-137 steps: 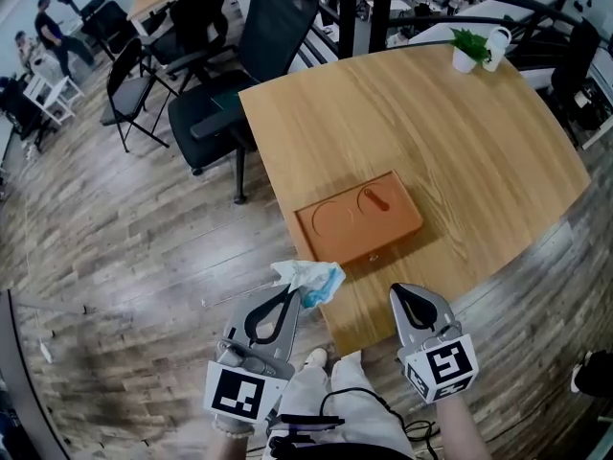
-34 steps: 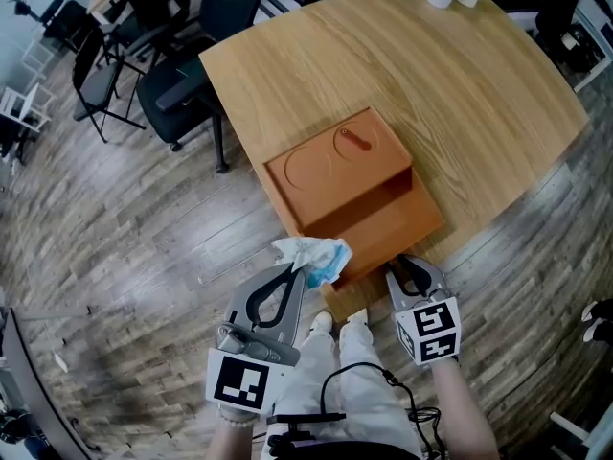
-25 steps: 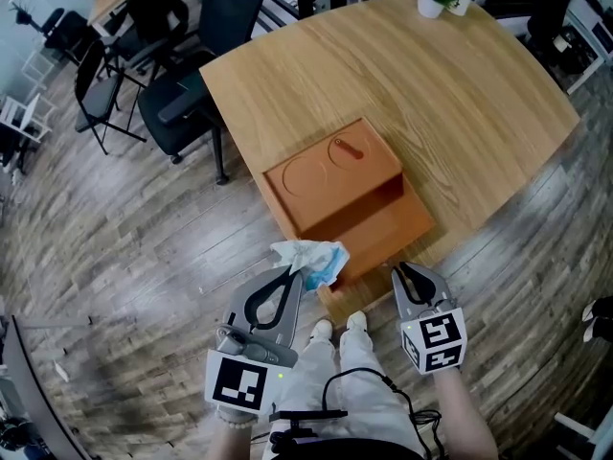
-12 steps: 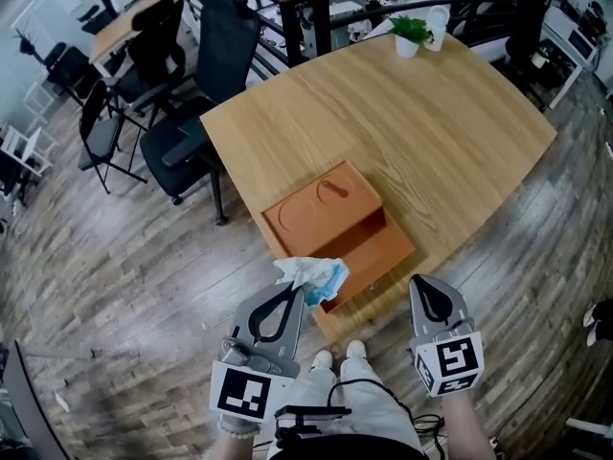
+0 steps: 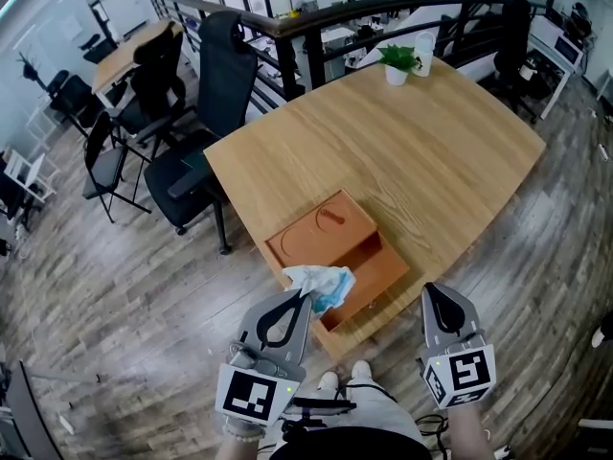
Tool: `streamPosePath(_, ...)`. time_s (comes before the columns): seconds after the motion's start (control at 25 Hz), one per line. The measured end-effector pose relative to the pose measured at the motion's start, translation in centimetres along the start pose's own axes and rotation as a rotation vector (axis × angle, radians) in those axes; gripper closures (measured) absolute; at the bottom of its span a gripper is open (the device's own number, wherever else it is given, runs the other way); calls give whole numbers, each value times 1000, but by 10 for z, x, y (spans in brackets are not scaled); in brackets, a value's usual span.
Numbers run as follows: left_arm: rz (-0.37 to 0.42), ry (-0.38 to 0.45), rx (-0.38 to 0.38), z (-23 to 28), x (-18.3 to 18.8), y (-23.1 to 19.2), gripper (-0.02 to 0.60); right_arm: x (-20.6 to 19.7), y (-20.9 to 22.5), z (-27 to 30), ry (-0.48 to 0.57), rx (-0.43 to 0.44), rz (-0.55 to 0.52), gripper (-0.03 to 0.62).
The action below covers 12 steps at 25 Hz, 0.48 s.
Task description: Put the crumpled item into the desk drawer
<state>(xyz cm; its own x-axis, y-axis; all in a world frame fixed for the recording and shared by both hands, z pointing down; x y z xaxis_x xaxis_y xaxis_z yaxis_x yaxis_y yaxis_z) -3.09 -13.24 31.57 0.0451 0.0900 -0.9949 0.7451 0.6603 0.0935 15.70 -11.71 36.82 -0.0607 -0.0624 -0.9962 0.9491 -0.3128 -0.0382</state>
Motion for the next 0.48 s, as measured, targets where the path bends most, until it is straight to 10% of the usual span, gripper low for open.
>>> streamPosePath(0.48, -11, -14, -44, 16, -5, 1, 575, 12, 5, -7, 9, -38, -5, 594)
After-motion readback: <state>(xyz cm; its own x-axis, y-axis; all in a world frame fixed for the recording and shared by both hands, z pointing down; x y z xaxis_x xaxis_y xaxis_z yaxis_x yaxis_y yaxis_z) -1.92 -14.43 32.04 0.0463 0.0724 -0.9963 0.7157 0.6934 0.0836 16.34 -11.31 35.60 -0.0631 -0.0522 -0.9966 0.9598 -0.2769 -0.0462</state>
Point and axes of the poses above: the fingertips, and each gripper's own axes: z forward along the fingers, y to its right, x out of its top, the point moved 1 cm from there along -z, backward along the fingers, and after that the axes turned 12 degrees about y, right-handed, at the moved point
